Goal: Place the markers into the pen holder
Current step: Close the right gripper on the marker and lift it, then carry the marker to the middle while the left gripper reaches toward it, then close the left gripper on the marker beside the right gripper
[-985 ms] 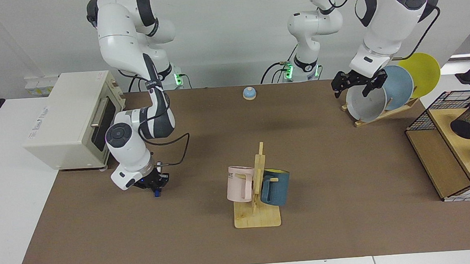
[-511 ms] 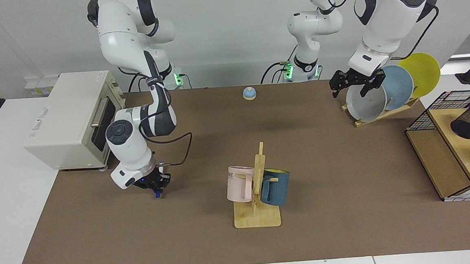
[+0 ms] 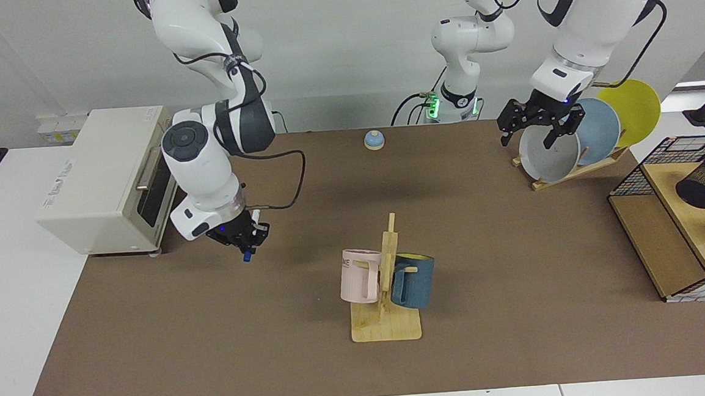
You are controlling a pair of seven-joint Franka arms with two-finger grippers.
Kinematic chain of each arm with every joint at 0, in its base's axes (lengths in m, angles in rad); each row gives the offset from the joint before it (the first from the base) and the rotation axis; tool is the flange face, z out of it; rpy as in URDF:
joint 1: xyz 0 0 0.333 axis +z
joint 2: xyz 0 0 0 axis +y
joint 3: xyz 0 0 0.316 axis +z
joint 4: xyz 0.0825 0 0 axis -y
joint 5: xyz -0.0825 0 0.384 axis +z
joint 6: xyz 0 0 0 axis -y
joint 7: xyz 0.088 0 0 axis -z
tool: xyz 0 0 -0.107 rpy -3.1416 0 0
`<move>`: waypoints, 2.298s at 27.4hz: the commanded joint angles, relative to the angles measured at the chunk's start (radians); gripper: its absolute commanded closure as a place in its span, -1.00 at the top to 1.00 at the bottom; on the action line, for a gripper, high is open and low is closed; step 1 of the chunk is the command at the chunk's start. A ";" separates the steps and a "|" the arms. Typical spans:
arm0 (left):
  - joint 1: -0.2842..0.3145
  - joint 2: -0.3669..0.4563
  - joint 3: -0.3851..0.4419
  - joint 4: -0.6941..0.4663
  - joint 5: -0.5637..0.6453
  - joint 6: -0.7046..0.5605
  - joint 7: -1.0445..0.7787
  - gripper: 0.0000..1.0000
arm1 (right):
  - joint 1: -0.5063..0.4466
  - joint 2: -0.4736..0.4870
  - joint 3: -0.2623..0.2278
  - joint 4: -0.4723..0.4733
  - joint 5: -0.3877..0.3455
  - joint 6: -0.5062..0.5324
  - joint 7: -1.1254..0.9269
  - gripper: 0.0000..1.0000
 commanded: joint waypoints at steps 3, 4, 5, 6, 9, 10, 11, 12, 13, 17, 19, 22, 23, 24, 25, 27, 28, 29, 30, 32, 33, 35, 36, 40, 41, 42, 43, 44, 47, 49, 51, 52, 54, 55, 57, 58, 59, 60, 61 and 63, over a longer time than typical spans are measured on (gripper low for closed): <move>-0.006 -0.013 0.000 0.000 -0.008 0.033 0.185 1.00 | 0.025 -0.089 0.004 0.001 0.018 -0.123 0.106 -1.00; -0.006 -0.013 -0.002 0.000 -0.008 0.033 0.218 1.00 | 0.031 -0.099 0.004 0.001 0.020 -0.136 0.124 -1.00; -0.007 -0.013 -0.002 0.000 -0.006 0.031 0.251 1.00 | 0.035 -0.107 0.004 0.001 0.021 -0.146 0.141 -1.00; -0.006 -0.015 -0.003 0.000 -0.006 0.026 0.287 1.00 | 0.041 -0.116 0.006 0.001 0.026 -0.156 0.156 -1.00; -0.007 -0.015 -0.005 0.000 -0.006 0.022 0.383 1.00 | 0.063 -0.139 0.006 0.001 0.081 -0.173 0.221 -1.00; -0.007 -0.016 -0.006 0.000 -0.006 0.020 0.412 1.00 | 0.071 -0.147 0.006 0.001 0.107 -0.173 0.251 -1.00; -0.009 -0.016 -0.008 0.000 -0.006 0.019 0.438 1.00 | 0.078 -0.153 0.006 0.001 0.132 -0.173 0.290 -1.00; -0.009 -0.016 -0.009 0.000 -0.006 0.019 0.464 1.00 | 0.087 -0.158 0.007 0.001 0.147 -0.173 0.328 -1.00; -0.010 -0.018 -0.011 0.000 -0.006 0.017 0.488 1.00 | 0.100 -0.162 0.007 0.001 0.152 -0.173 0.362 -1.00; -0.021 -0.021 -0.035 0.002 -0.006 0.016 0.628 1.00 | 0.150 -0.168 0.007 0.001 0.155 -0.173 0.495 -1.00; -0.021 -0.022 -0.040 0.002 -0.008 0.014 0.671 1.00 | 0.175 -0.173 0.007 0.001 0.159 -0.173 0.569 -1.00; -0.021 -0.022 -0.052 0.005 -0.023 -0.010 0.702 1.00 | 0.207 -0.173 0.007 0.002 0.190 -0.165 0.684 -1.00; -0.022 -0.022 -0.054 0.009 -0.034 -0.017 0.716 1.00 | 0.216 -0.171 0.007 0.010 0.202 -0.157 0.710 -1.00; -0.025 -0.022 -0.060 0.017 -0.057 -0.026 0.726 1.00 | 0.226 -0.170 0.007 0.016 0.212 -0.153 0.735 -1.00; -0.029 -0.022 -0.066 0.022 -0.084 -0.038 0.733 1.00 | 0.232 -0.170 0.007 0.019 0.221 -0.148 0.761 -1.00; -0.030 -0.028 -0.075 0.022 -0.115 -0.062 0.740 1.00 | 0.233 -0.170 0.007 0.019 0.241 -0.134 0.816 -1.00; -0.035 -0.032 -0.077 0.020 -0.123 -0.069 0.743 1.00 | 0.235 -0.168 0.007 0.019 0.248 -0.122 0.845 -1.00; -0.042 -0.035 -0.081 0.020 -0.134 -0.075 0.743 1.00 | 0.235 -0.168 0.007 0.019 0.255 -0.108 0.868 -1.00; -0.045 -0.036 -0.086 0.017 -0.146 -0.075 0.743 1.00 | 0.239 -0.168 0.009 0.019 0.262 -0.091 0.896 -1.00; -0.049 -0.042 -0.088 0.013 -0.173 -0.078 0.745 1.00 | 0.256 -0.167 0.010 0.019 0.262 -0.064 0.954 -1.00; -0.056 -0.044 -0.089 0.012 -0.187 -0.081 0.746 1.00 | 0.262 -0.165 0.010 0.019 0.264 -0.050 0.980 -1.00; -0.073 -0.047 -0.091 0.009 -0.209 -0.083 0.754 1.00 | 0.270 -0.165 0.010 0.019 0.265 -0.036 1.006 -1.00; -0.079 -0.051 -0.091 0.006 -0.221 -0.079 0.759 1.00 | 0.273 -0.165 0.010 0.019 0.265 -0.035 1.013 -1.00; -0.119 -0.071 -0.089 -0.014 -0.264 -0.034 0.762 1.00 | 0.282 -0.165 0.010 0.018 0.268 -0.016 1.042 -1.00; -0.131 -0.074 -0.089 -0.021 -0.264 -0.017 0.760 1.00 | 0.282 -0.165 0.010 0.018 0.268 -0.013 1.049 -1.00; -0.145 -0.079 -0.089 -0.032 -0.264 0.000 0.760 1.00 | 0.285 -0.165 0.010 0.018 0.268 -0.013 1.059 -1.00; -0.159 -0.085 -0.089 -0.043 -0.264 0.017 0.760 1.00 | 0.287 -0.165 0.012 0.018 0.268 -0.013 1.063 -1.00; -0.167 -0.090 -0.089 -0.052 -0.264 0.029 0.760 1.00 | 0.287 -0.165 0.012 0.018 0.270 -0.013 1.068 -1.00; -0.190 -0.105 -0.089 -0.076 -0.264 0.059 0.760 1.00 | 0.288 -0.167 0.013 0.016 0.268 -0.015 1.089 -1.00; -0.208 -0.110 -0.089 -0.090 -0.264 0.072 0.760 0.99 | 0.307 -0.167 0.013 0.016 0.278 -0.013 1.111 -1.00; -0.213 -0.116 -0.089 -0.102 -0.264 0.078 0.762 0.98 | 0.315 -0.167 0.012 0.018 0.313 -0.013 1.128 -1.00; -0.213 -0.119 -0.089 -0.110 -0.264 0.086 0.762 0.98 | 0.316 -0.167 0.012 0.018 0.327 -0.013 1.132 -1.00; -0.223 -0.119 -0.091 -0.115 -0.264 0.105 0.762 0.98 | 0.316 -0.168 0.013 0.016 0.337 -0.012 1.134 -1.00; -0.231 -0.119 -0.094 -0.116 -0.264 0.115 0.762 0.98 | 0.318 -0.171 0.013 0.016 0.337 -0.010 1.134 -1.00; -0.242 -0.114 -0.094 -0.121 -0.264 0.134 0.760 0.98 | 0.318 -0.173 0.013 0.013 0.341 -0.012 1.134 -1.00; -0.245 -0.113 -0.094 -0.127 -0.264 0.140 0.760 0.98 | 0.321 -0.173 0.013 0.013 0.344 -0.012 1.134 -1.00; -0.252 -0.113 -0.094 -0.135 -0.264 0.147 0.760 0.98 | 0.328 -0.174 0.012 0.012 0.347 -0.013 1.134 -1.00; -0.259 -0.114 -0.094 -0.142 -0.264 0.157 0.760 0.98 | 0.331 -0.175 0.012 0.012 0.348 -0.013 1.134 -1.00; -0.260 -0.114 -0.094 -0.149 -0.264 0.167 0.760 0.98 | 0.331 -0.175 0.013 0.010 0.348 -0.013 1.134 -1.00; -0.263 -0.113 -0.095 -0.159 -0.264 0.183 0.760 0.98 | 0.331 -0.176 0.013 0.009 0.348 -0.015 1.134 -1.00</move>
